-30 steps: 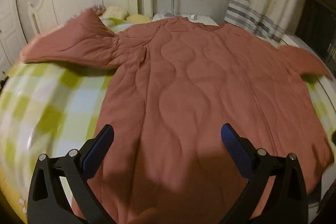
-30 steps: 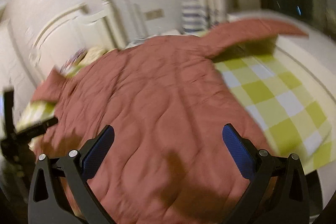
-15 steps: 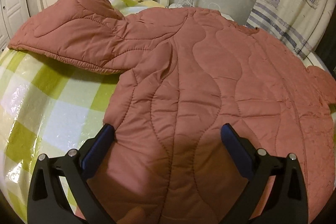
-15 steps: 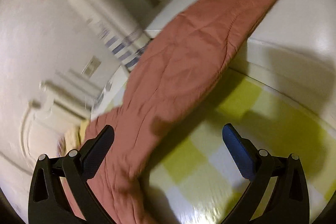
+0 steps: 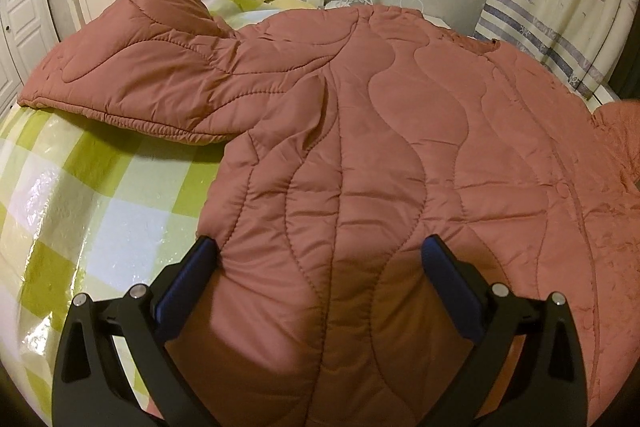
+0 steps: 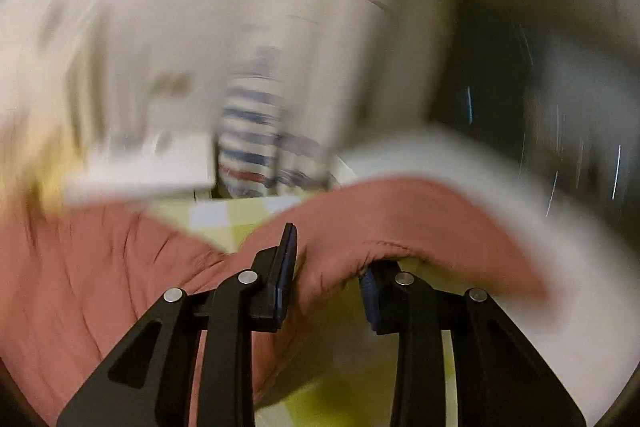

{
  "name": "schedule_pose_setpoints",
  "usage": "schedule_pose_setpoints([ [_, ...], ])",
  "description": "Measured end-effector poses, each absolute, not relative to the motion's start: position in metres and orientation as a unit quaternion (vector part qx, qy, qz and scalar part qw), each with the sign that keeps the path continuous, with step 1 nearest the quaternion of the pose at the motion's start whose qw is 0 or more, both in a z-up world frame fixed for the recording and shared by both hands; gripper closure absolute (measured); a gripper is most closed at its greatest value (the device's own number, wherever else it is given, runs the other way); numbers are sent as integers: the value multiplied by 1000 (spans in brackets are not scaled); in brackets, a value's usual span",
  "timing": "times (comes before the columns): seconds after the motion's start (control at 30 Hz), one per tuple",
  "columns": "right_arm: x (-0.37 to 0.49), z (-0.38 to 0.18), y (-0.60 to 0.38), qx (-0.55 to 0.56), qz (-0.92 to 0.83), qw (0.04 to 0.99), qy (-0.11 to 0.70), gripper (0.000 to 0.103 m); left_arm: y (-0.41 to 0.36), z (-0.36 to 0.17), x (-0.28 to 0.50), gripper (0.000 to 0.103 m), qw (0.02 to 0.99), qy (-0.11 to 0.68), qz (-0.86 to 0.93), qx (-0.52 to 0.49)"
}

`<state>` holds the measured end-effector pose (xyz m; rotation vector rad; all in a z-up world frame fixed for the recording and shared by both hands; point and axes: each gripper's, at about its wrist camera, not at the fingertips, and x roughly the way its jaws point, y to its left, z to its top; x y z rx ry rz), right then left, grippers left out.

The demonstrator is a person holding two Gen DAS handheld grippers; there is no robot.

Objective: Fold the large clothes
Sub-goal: 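Grasp the sleeve nearest the right tool and fold it over the jacket body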

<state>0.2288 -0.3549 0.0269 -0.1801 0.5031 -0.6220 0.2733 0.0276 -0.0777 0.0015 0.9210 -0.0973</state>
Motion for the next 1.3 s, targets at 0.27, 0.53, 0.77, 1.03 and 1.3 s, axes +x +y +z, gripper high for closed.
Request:
schedule_pose_setpoints([
  [0.27,239,-71,-193,-378,-148,843,354,44,31,-78,272,2,896,440,-53,-10],
  [0.53,156,-25,-324,158,-32,918,363,15,34,-78,272,2,897,439,-55,-13],
  [0.77,109,-89,-455,595,-14,763,250,25,33,-78,272,2,897,439,-54,-10],
  [1.03,170,-59,-445,517,-112,820,219,80,34,-78,271,2,897,438,-55,-13],
  [1.3,163,69,-203,-117,-16,984,132,82,35,-78,272,2,898,437,-57,-16],
])
